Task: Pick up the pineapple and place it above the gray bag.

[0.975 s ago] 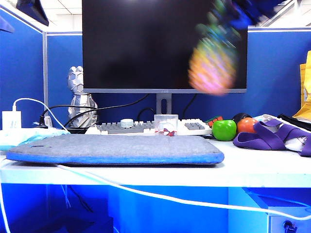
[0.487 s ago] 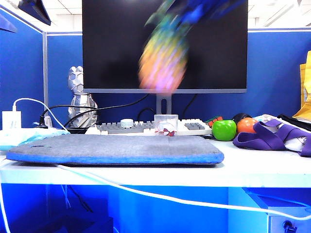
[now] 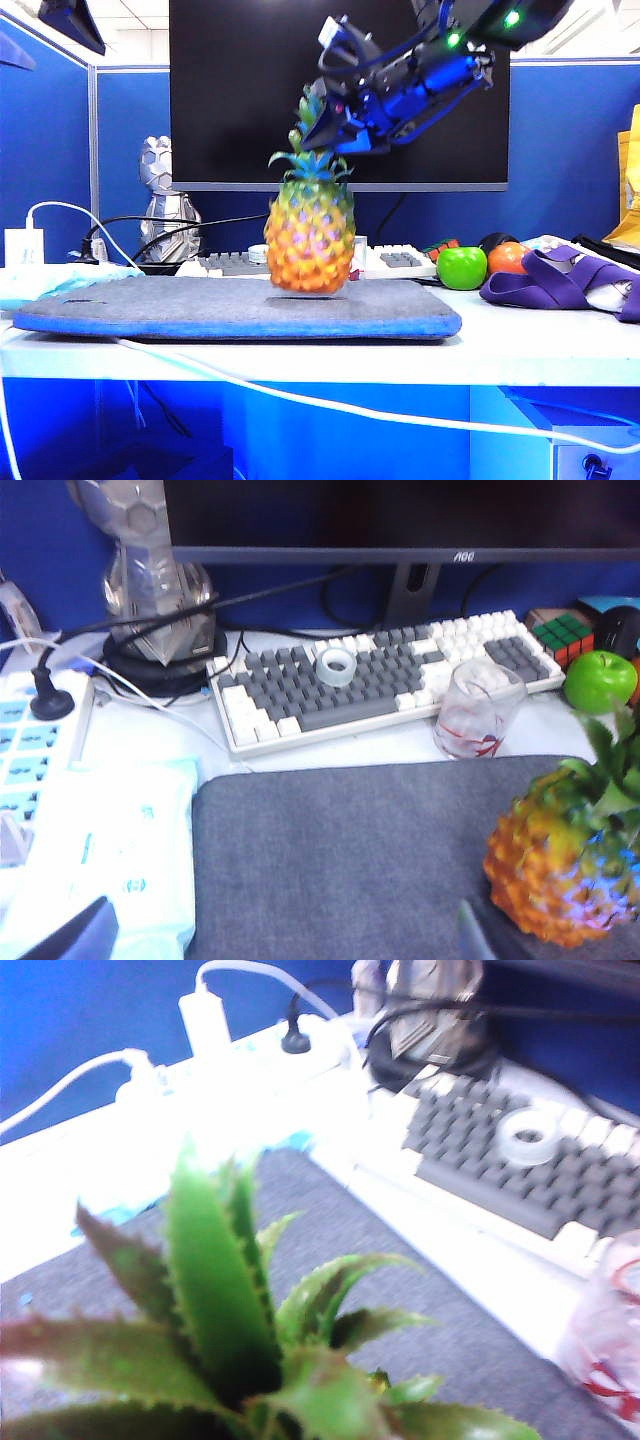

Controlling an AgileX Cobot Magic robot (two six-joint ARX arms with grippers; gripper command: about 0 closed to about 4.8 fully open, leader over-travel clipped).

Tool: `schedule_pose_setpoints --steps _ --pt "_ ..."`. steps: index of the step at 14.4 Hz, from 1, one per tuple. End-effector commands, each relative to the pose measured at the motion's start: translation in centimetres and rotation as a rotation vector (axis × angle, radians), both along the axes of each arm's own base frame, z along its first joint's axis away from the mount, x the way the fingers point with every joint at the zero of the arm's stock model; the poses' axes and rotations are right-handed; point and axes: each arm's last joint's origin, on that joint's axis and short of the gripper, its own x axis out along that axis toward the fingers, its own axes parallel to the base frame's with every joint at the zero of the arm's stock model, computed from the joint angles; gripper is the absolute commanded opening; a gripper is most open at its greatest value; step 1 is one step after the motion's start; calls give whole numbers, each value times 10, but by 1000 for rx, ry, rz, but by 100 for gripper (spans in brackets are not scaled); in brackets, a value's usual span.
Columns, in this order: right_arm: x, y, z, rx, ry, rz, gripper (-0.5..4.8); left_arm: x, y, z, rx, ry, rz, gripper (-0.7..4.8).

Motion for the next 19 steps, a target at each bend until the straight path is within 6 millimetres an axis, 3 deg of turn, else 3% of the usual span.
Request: schedule_pose_setpoints --steps 1,4,9,11,13,14,19 --pt "5 5 -5 -8 -20 16 -6 2 0 0 3 -2 -6 479" --pt "9 11 -25 -34 30 24 -6 4 -1 -3 4 13 -9 479" --pt "8 13 -27 -38 35 33 14 5 -1 -3 3 12 -10 479" --pt "8 14 -27 -32 42 37 162 4 -1 -3 1 13 -17 479" --pt "8 14 -27 -31 42 36 350 4 -1 -3 -3 13 -21 479" --pt "8 14 -27 -23 50 36 479 4 -1 -3 -4 13 -26 479" --pt "8 15 -22 15 27 75 479 4 -1 -3 -5 13 -26 479"
